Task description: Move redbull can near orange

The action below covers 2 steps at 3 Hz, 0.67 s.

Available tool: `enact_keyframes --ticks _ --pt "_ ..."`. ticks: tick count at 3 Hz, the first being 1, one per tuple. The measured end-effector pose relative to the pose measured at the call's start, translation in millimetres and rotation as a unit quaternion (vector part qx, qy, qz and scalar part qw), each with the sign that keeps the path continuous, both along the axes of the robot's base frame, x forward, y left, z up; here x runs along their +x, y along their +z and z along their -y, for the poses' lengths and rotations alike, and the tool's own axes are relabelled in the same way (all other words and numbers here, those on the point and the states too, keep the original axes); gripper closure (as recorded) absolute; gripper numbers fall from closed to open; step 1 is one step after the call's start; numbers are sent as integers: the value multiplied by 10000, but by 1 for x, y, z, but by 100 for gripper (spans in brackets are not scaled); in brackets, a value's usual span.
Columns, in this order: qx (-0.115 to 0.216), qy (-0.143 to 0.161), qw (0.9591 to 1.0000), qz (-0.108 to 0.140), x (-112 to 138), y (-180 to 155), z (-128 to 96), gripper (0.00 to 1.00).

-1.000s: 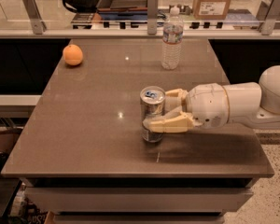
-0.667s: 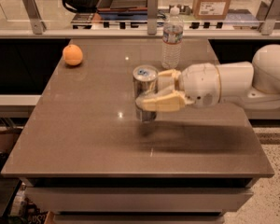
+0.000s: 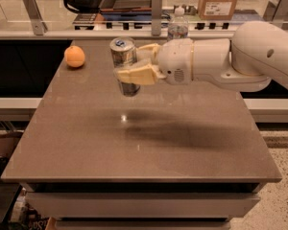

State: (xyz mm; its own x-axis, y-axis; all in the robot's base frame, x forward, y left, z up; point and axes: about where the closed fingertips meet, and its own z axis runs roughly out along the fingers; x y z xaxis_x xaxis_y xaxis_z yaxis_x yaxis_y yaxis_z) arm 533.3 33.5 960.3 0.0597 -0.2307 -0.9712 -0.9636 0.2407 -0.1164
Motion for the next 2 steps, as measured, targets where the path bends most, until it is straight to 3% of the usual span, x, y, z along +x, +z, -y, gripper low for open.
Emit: enact_keyframes --ticks 1,2 --pt "22 -534 9982 262 46 5 -24 100" --pt "128 -906 9954 272 106 -3 -34 100"
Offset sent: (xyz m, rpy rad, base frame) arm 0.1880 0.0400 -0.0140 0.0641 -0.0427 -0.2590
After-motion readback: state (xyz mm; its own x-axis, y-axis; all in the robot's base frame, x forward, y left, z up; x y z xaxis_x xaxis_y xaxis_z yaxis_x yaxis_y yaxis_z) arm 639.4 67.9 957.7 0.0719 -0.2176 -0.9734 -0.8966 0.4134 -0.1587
